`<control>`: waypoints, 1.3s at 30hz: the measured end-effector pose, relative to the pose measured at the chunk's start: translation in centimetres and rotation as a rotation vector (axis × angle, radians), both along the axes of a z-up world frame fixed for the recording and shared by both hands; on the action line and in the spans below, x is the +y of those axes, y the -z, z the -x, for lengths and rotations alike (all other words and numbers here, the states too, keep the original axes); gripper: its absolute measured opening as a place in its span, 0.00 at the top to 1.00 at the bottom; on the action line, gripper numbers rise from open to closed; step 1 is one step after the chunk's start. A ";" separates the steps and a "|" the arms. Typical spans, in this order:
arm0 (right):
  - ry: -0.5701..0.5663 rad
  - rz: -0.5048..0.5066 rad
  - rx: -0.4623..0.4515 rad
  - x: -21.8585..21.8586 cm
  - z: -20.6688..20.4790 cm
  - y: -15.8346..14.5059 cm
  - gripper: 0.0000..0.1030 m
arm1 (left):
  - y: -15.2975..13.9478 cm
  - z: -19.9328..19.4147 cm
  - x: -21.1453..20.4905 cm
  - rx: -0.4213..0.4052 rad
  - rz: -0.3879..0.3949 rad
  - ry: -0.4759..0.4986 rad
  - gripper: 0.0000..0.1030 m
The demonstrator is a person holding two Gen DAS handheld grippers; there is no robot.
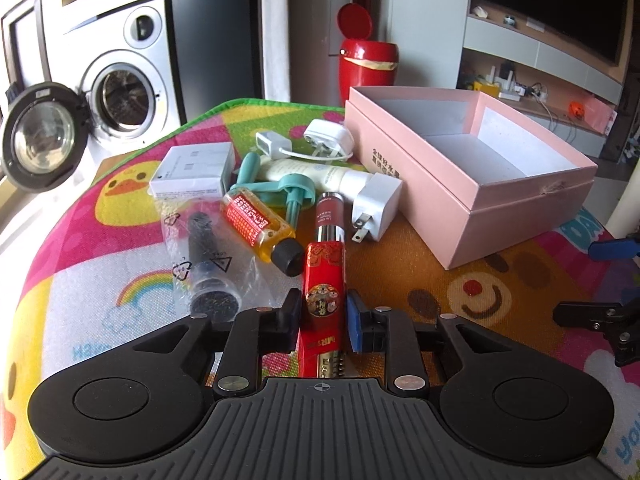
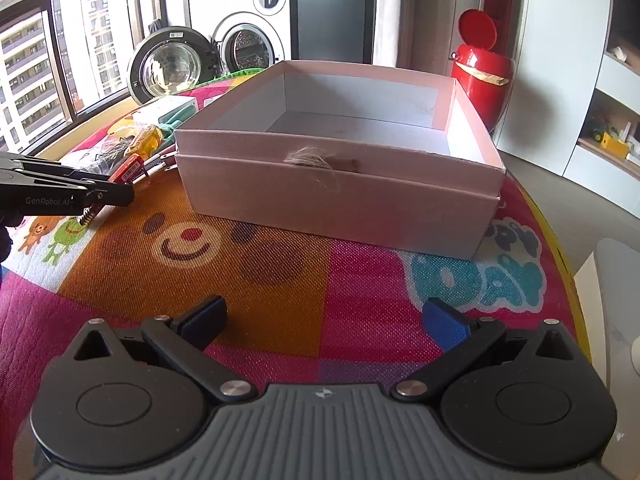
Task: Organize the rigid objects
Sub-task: 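Grasp the red tube with gold end with the left tool, then grasp the black item in the clear bag with the right tool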
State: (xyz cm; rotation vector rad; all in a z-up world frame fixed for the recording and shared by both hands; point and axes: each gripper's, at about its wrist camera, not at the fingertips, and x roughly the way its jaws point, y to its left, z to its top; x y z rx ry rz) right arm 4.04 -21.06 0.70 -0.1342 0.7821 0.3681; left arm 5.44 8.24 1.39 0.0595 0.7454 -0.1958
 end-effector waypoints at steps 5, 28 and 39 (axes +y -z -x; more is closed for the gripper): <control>-0.034 0.017 -0.023 0.5 0.5 -0.3 0.00 | -0.1 4.2 0.9 0.014 0.011 -0.014 0.74; -0.350 -0.113 0.132 23.8 -9.1 -4.1 0.67 | 0.2 9.8 8.5 -0.018 0.209 -0.272 0.74; -0.408 -0.028 0.133 23.3 -5.8 -4.9 0.82 | 0.2 11.3 7.2 -0.068 0.179 -0.192 0.75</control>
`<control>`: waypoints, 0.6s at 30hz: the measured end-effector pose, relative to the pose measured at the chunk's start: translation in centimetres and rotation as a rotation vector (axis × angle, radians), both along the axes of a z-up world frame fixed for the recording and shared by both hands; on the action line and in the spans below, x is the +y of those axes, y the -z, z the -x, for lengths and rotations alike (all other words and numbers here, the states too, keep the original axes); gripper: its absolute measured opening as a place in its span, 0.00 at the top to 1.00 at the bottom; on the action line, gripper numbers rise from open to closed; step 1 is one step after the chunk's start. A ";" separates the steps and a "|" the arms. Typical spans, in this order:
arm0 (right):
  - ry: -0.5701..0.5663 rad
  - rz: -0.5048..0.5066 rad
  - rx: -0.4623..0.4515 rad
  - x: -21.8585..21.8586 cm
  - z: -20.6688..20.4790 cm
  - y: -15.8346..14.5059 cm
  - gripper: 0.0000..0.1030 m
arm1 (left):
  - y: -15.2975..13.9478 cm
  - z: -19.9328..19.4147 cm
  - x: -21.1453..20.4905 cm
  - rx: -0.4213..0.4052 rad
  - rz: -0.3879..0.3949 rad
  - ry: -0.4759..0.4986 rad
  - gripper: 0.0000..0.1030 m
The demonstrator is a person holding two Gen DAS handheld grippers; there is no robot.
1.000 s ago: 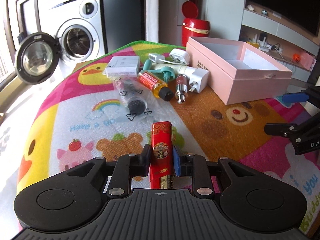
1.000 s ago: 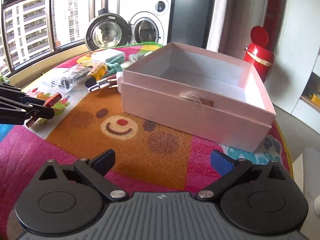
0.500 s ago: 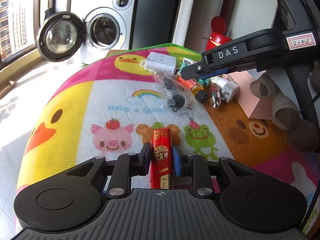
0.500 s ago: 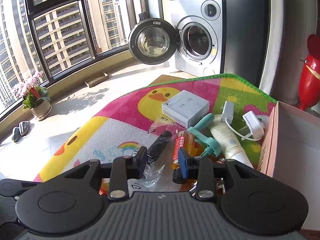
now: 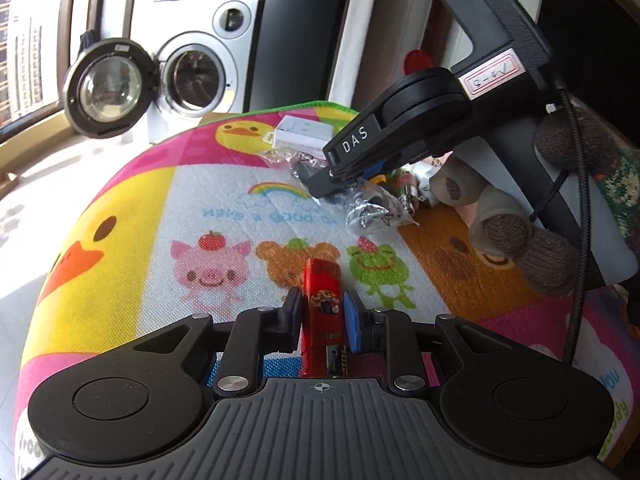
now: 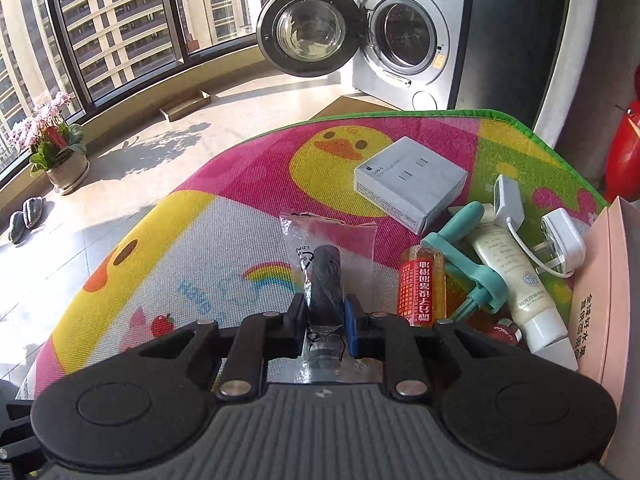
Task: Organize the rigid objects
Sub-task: 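Grasp the black item in the clear bag with the right tool, then drop the red tube into the pink box with left while right drops the bagged item in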
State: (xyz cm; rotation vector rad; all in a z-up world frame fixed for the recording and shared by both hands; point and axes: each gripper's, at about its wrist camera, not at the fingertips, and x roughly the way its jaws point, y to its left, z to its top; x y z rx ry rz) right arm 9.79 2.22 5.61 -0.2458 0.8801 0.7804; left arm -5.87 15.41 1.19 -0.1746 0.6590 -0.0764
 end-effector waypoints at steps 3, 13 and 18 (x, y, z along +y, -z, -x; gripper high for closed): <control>-0.037 -0.068 -0.019 -4.1 3.5 -2.6 0.82 | -0.4 0.4 -1.3 -0.004 0.003 0.079 0.75; 0.192 -0.112 -0.201 -21.8 12.0 -6.5 0.82 | -4.9 1.2 -8.8 -0.085 -0.024 0.351 0.75; 0.331 -0.142 -0.273 -28.1 13.8 -6.6 0.82 | -10.2 -3.7 -12.1 -0.241 -0.057 0.351 0.75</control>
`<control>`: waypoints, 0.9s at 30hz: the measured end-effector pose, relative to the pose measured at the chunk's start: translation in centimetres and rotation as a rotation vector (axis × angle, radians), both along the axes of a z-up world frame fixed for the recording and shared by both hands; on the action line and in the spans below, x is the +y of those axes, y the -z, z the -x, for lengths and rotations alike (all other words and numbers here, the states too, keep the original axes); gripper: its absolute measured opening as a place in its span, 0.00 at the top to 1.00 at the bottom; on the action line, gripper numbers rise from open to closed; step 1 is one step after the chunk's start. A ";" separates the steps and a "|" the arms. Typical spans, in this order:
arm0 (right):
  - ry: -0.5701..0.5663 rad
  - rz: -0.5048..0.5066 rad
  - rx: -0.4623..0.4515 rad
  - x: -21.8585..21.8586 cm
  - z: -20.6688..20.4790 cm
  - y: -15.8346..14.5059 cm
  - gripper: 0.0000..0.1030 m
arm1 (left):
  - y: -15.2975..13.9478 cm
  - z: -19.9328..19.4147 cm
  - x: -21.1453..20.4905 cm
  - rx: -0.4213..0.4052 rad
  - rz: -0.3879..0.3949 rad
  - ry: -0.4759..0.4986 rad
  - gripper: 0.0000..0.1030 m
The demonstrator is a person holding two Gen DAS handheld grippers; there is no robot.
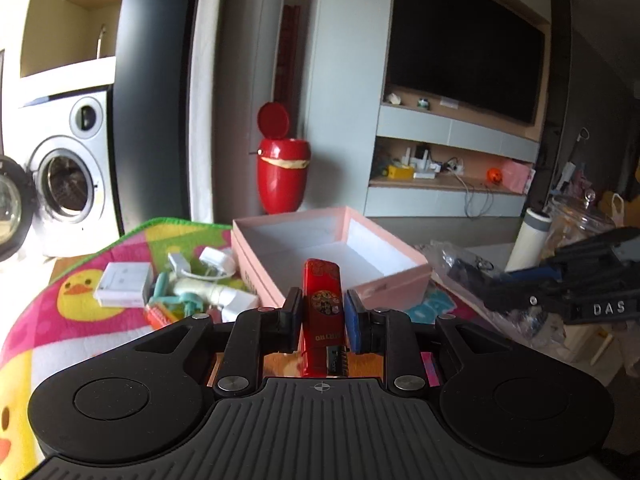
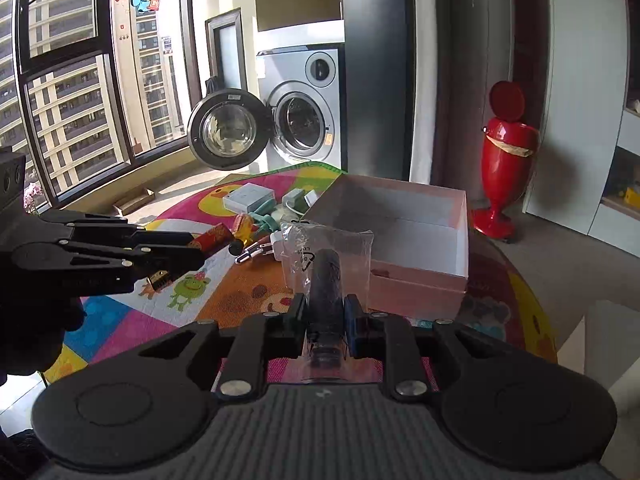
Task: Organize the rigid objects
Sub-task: 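Drop the red tube into the pink box with left while right drops the bagged item in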
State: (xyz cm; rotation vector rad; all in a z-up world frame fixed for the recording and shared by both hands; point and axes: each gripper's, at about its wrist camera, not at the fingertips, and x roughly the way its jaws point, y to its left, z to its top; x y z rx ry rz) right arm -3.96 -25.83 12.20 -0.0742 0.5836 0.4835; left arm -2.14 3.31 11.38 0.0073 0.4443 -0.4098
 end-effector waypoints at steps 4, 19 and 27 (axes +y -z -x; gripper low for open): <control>0.051 -0.023 -0.029 -1.8 0.0 0.5 0.82 | -2.7 -7.2 -1.4 -0.035 0.159 -0.043 0.74; 0.103 -0.161 0.023 -1.4 -8.8 -0.3 0.82 | 5.6 -2.8 3.9 0.083 -0.023 -0.234 0.75; 0.166 -0.149 -0.003 4.0 -16.0 -0.5 0.38 | 7.4 -2.3 8.4 0.198 0.049 -0.350 0.75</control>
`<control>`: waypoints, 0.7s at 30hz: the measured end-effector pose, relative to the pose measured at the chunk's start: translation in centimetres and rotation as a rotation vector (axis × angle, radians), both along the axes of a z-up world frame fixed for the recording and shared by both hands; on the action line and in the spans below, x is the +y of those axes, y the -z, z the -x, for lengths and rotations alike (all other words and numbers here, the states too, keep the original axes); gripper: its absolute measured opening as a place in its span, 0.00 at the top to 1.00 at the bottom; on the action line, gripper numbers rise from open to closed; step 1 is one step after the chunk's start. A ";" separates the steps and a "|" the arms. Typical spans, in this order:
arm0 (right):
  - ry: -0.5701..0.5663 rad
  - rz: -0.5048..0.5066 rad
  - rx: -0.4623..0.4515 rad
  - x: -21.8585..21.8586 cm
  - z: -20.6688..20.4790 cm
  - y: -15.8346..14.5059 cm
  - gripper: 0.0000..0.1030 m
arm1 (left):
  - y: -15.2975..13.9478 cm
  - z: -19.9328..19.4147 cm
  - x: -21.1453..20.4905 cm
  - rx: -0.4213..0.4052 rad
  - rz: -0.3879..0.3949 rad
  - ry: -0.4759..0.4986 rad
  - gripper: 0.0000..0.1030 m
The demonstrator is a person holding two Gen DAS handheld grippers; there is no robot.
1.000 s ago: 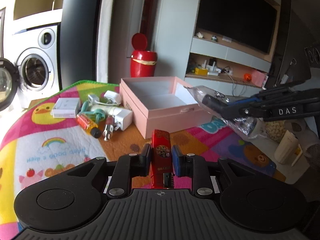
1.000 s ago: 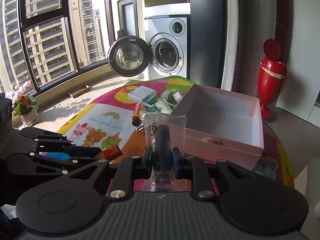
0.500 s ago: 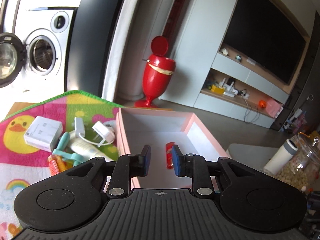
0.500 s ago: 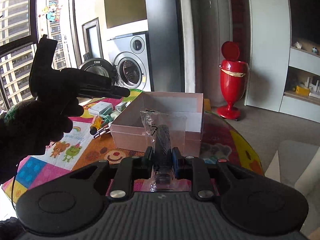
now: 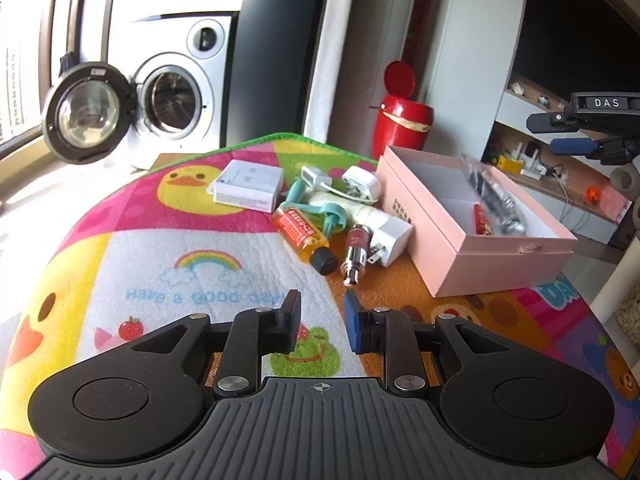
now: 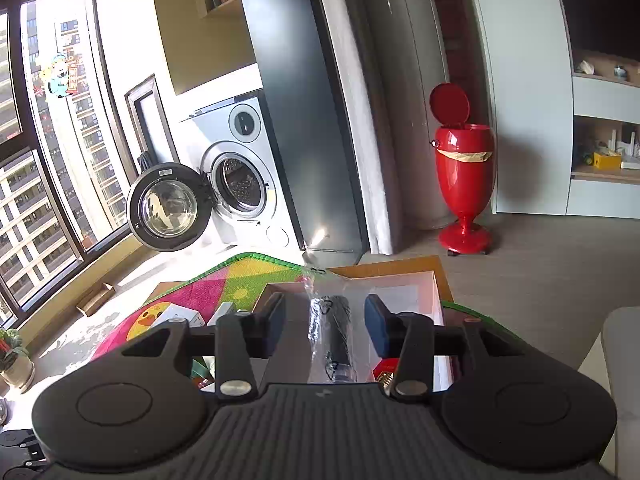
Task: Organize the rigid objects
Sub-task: 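Drop the red tube into the pink box with left while right drops the bagged item in, then grasp the amber bottle with red label with the left tool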
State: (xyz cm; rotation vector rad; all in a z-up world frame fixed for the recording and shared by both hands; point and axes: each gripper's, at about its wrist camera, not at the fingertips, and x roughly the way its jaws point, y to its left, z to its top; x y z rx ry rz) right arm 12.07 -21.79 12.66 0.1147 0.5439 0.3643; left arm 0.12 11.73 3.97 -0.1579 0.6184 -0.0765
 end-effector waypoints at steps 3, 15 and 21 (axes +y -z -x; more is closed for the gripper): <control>-0.050 0.075 0.001 1.5 1.7 1.3 0.38 | 0.4 -0.8 1.5 0.021 0.052 -0.059 0.75; -0.122 0.258 0.036 0.7 9.7 6.1 0.37 | 0.5 -9.8 1.7 0.102 0.175 -0.152 0.75; -0.144 0.260 0.028 1.3 9.5 6.3 0.37 | 1.9 -11.4 1.3 0.147 0.168 -0.176 0.61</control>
